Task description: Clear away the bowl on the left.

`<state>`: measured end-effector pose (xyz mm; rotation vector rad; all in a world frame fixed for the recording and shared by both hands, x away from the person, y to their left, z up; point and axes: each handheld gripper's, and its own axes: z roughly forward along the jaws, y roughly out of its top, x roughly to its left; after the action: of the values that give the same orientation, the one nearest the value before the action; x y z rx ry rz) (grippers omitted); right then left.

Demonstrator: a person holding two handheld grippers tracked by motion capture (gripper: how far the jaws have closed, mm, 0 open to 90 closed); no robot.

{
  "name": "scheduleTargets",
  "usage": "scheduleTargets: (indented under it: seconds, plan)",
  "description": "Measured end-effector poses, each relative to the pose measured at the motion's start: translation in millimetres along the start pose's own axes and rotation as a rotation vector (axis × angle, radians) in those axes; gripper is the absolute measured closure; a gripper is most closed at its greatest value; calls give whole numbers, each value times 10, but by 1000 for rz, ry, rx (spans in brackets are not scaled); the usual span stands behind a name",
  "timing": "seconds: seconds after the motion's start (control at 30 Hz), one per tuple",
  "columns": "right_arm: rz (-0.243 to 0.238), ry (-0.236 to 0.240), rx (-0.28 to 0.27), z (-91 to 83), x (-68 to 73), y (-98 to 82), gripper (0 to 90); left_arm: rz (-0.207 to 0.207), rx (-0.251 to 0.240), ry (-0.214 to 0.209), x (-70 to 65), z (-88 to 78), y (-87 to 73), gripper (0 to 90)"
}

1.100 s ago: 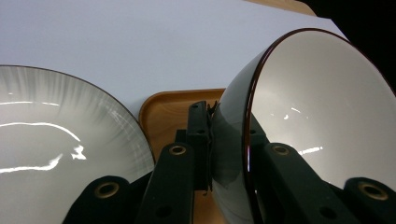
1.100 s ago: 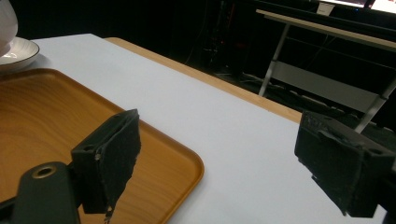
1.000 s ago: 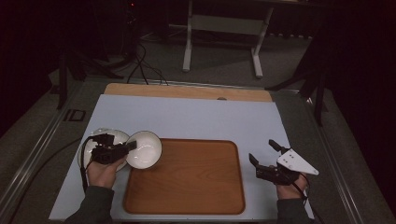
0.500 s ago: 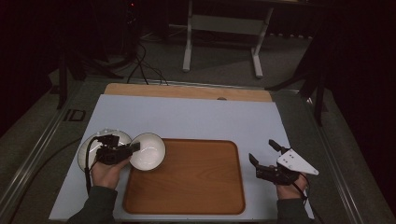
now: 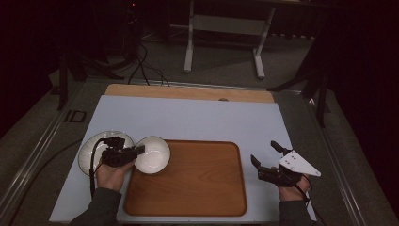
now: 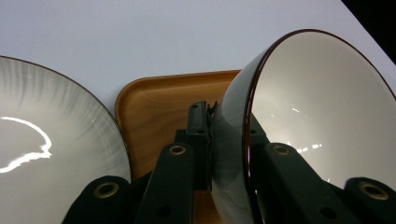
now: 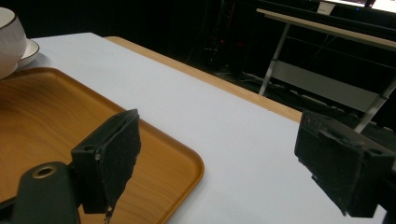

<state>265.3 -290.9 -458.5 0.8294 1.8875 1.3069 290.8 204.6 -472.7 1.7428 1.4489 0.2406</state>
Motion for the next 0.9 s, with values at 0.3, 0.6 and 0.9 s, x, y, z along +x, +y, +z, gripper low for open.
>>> scheduleTargets:
  seconds: [0.3, 0.6, 0.9]
  plan:
    - [0, 0, -1, -1, 0, 0, 138, 7, 11, -1, -31, 43, -10, 809]
    - [-2, 1, -3, 2, 0, 1, 138, 12, 19, 0, -53, 81, -20, 809]
    - [-1, 3, -4, 3, 0, 2, 138, 13, 19, 1, -70, 122, -24, 810]
